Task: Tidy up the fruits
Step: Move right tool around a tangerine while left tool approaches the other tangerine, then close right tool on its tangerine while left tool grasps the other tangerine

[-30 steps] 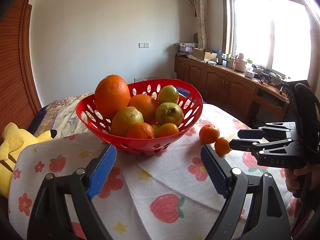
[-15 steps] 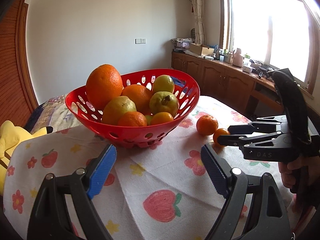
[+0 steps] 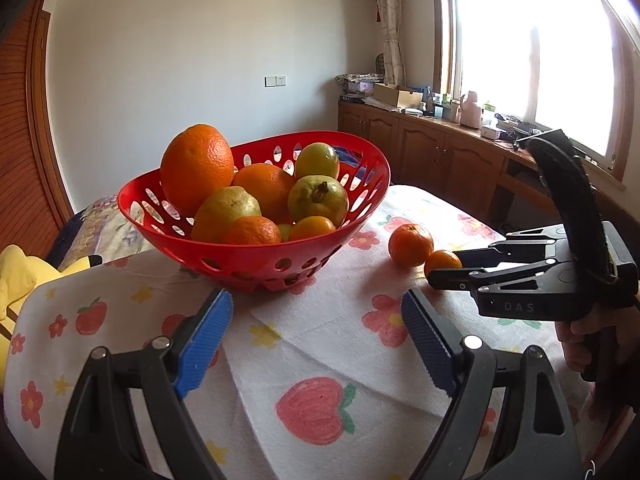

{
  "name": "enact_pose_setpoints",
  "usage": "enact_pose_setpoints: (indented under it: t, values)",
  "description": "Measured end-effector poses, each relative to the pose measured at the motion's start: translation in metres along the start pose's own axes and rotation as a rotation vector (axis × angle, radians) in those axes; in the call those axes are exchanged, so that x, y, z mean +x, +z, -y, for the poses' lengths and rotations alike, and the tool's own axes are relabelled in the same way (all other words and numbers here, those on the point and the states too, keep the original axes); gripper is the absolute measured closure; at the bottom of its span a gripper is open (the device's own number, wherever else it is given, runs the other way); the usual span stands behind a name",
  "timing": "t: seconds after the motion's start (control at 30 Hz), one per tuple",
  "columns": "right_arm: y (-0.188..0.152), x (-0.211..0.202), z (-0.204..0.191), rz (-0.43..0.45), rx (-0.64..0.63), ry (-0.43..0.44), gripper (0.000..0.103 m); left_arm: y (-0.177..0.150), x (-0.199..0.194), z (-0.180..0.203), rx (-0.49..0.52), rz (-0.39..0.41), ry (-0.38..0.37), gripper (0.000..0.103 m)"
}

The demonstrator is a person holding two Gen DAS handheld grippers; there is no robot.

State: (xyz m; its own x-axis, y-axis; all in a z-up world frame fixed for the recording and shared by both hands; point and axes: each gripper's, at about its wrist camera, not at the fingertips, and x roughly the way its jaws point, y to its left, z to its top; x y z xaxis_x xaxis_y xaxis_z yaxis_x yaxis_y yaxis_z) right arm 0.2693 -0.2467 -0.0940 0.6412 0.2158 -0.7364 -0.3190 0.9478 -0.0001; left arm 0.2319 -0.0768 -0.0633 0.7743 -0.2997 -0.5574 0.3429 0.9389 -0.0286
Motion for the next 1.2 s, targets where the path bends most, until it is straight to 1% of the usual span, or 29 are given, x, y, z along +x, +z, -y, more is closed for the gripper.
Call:
enact_pose_setpoints:
  t: [0.1, 0.3, 0.47, 0.63, 0.7, 0.73, 0.87, 0.9, 0.97, 1.0, 1.03, 1.1, 1.2]
  values:
    - [-0.006, -0.010, 0.001, 0.018, -0.009, 0.005, 0.067, 0.003, 0.000, 0.003, 0.008, -0.007, -0.011, 0.016]
    - [-0.011, -0.035, 0.011, 0.071, 0.014, 0.035, 0.067, 0.013, 0.001, 0.019, 0.023, -0.043, -0.045, 0.016]
    - [-0.016, -0.053, 0.021, 0.113, 0.025, 0.068, 0.067, 0.027, 0.005, 0.040, 0.018, -0.070, -0.086, 0.016]
    - [-0.023, -0.065, 0.032, 0.138, 0.038, 0.083, 0.067, 0.040, 0.015, 0.066, 0.053, -0.090, -0.089, 0.018]
    - [-0.025, -0.069, 0.038, 0.144, 0.039, 0.085, 0.067, 0.044, 0.021, 0.075, 0.060, -0.096, -0.102, 0.023]
    - [-0.026, -0.071, 0.041, 0.146, 0.039, 0.086, 0.067, 0.047, 0.026, 0.080, 0.063, -0.104, -0.111, 0.023]
    - [-0.030, -0.075, 0.051, 0.151, 0.040, 0.089, 0.067, 0.052, 0.044, 0.095, 0.072, -0.128, -0.113, 0.032]
    - [-0.030, -0.075, 0.053, 0.151, 0.040, 0.088, 0.067, 0.053, 0.048, 0.097, 0.073, -0.133, -0.110, 0.038]
    - [-0.031, -0.075, 0.058, 0.151, 0.042, 0.091, 0.067, 0.054, 0.058, 0.101, 0.074, -0.144, -0.092, 0.043]
    - [-0.030, -0.075, 0.060, 0.151, 0.044, 0.094, 0.067, 0.054, 0.060, 0.101, 0.070, -0.139, -0.078, 0.048]
    - [-0.031, -0.075, 0.061, 0.152, 0.046, 0.097, 0.067, 0.054, 0.064, 0.101, 0.065, -0.140, -0.065, 0.049]
    - [-0.031, -0.074, 0.063, 0.150, 0.046, 0.104, 0.067, 0.054, 0.072, 0.100, 0.056, -0.160, -0.063, 0.049]
    - [-0.031, -0.071, 0.061, 0.144, 0.034, 0.112, 0.067, 0.054, 0.082, 0.102, 0.066, -0.175, -0.043, 0.050]
